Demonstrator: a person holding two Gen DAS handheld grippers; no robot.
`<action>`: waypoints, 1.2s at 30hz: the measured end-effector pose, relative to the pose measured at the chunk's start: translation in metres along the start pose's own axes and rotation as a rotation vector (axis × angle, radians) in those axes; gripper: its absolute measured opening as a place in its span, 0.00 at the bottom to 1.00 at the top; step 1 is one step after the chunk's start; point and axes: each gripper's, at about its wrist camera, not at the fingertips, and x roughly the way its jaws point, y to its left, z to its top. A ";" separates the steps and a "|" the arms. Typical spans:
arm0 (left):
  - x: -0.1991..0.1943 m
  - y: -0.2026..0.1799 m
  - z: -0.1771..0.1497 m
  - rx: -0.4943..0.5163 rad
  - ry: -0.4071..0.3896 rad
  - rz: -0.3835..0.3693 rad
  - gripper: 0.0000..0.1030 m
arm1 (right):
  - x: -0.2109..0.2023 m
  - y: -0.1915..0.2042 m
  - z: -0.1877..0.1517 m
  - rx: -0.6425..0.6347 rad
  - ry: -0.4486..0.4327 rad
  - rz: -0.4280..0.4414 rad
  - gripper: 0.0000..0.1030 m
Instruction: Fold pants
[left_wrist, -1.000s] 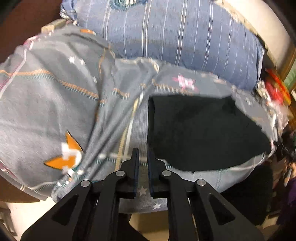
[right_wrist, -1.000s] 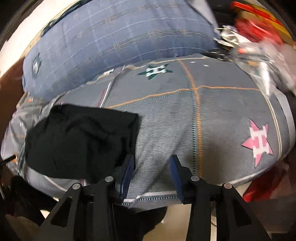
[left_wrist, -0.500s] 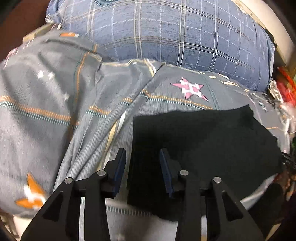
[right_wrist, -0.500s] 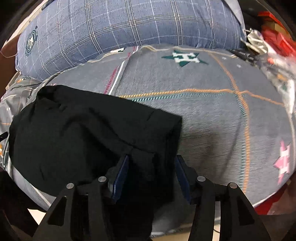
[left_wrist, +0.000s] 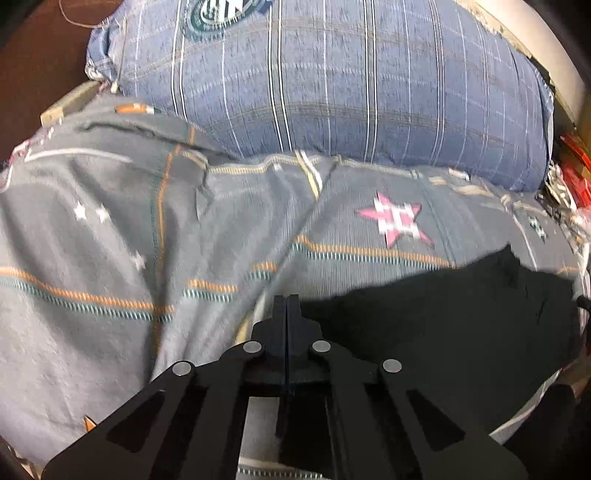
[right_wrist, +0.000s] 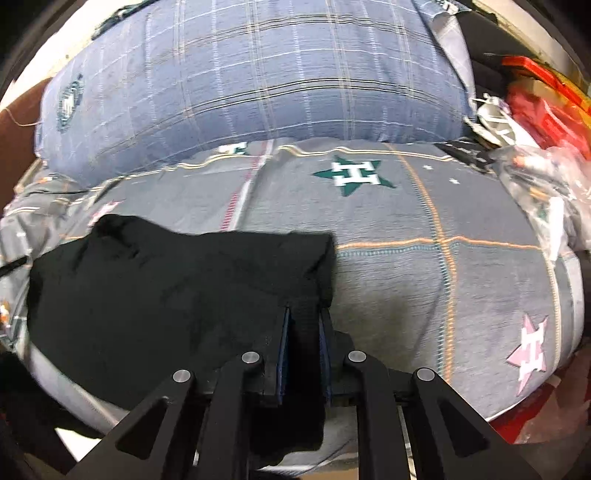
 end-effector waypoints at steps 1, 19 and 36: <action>0.000 0.002 0.005 -0.002 -0.005 -0.001 0.00 | 0.005 -0.004 0.001 0.012 0.007 -0.025 0.13; 0.026 -0.028 -0.015 0.100 0.045 -0.063 0.02 | 0.050 0.011 -0.018 -0.140 0.065 0.066 0.29; 0.011 -0.006 0.025 0.018 -0.058 0.060 0.00 | 0.060 0.012 0.024 -0.067 -0.010 -0.070 0.33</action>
